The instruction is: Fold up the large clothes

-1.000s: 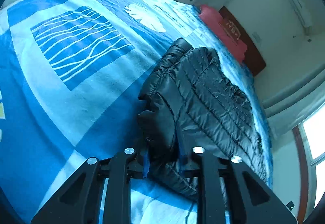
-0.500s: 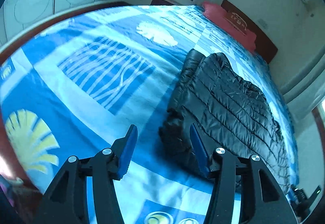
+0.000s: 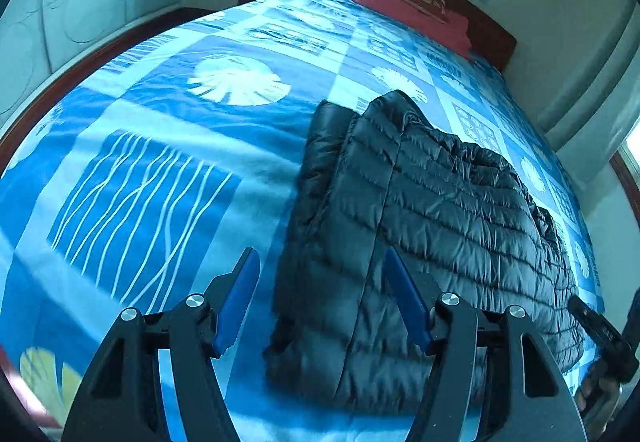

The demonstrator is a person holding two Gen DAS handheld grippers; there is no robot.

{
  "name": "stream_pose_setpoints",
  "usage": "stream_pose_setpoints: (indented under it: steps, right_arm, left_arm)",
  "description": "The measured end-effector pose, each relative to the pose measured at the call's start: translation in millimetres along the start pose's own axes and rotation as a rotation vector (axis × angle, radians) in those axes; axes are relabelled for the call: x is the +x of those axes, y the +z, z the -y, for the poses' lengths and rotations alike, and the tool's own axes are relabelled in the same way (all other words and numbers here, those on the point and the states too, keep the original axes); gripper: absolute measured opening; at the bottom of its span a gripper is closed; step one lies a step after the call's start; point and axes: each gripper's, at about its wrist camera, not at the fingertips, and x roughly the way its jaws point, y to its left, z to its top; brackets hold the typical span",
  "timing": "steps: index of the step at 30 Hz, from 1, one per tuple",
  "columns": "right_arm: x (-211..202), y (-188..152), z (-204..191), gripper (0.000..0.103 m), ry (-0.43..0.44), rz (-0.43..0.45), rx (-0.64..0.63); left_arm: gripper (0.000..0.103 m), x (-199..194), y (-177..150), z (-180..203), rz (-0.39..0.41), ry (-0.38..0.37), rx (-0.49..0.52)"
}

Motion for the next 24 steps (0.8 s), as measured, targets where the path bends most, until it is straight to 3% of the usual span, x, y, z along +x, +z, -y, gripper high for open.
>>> stream_pose_setpoints:
  steps: [8,13,16,21,24]
  right_arm:
    - [58,40,-56,0.041,-0.004,-0.030,-0.110]
    - [100,32,-62,0.042,-0.048,-0.112,-0.135]
    - [111,25,-62,0.042,-0.073,-0.107,-0.161]
    - [116,19,-63,0.043,-0.082,-0.102,-0.172]
    - [116,17,-64,0.043,-0.089,-0.091,-0.180]
  left_arm:
    - [0.065,38,31,-1,-0.076,0.016,0.037]
    - [0.065,54,39,-4,-0.111,-0.015,0.025]
    - [0.072,61,43,-3,-0.121,-0.024,0.027]
    - [0.072,75,47,1,-0.148,-0.033,0.053]
    - [0.072,81,51,0,-0.177,-0.080,0.028]
